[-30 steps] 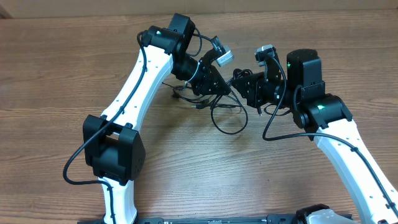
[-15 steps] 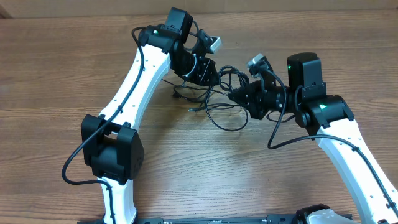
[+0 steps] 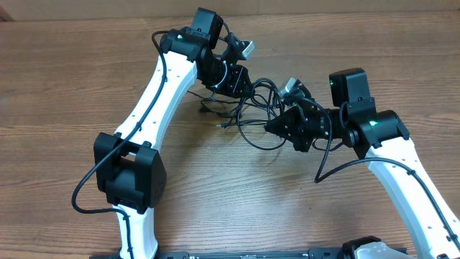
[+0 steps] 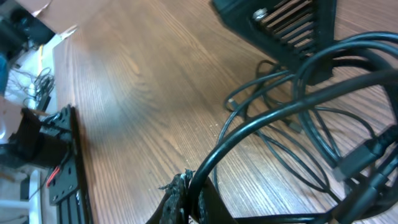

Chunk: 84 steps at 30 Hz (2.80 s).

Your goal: Untangle cables

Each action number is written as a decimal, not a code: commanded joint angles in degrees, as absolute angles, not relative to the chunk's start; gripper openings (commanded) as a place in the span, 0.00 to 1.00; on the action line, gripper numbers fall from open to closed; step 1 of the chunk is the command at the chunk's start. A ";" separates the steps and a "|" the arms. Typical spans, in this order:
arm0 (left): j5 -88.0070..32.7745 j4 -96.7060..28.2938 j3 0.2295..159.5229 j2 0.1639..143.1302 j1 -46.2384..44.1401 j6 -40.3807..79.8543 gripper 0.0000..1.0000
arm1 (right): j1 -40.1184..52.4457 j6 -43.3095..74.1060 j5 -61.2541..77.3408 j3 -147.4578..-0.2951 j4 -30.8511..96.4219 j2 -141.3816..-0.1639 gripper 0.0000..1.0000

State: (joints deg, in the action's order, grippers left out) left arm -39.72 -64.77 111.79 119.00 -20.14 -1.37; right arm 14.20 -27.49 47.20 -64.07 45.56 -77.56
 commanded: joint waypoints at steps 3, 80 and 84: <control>-37.87 -63.90 112.33 118.06 -19.40 0.47 0.16 | 15.70 -41.52 55.59 -65.21 50.41 -76.25 0.04; -17.98 -68.31 112.22 118.08 -19.46 0.47 0.75 | 17.96 7.66 22.65 -63.90 39.29 -83.83 1.00; -17.58 -68.79 112.22 118.08 -19.46 0.45 0.75 | 19.79 7.68 23.20 -63.90 39.57 -86.21 1.00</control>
State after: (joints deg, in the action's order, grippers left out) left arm -20.38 -68.58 111.79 119.00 -19.73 0.51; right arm 18.57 6.90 22.68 -63.75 39.55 -84.71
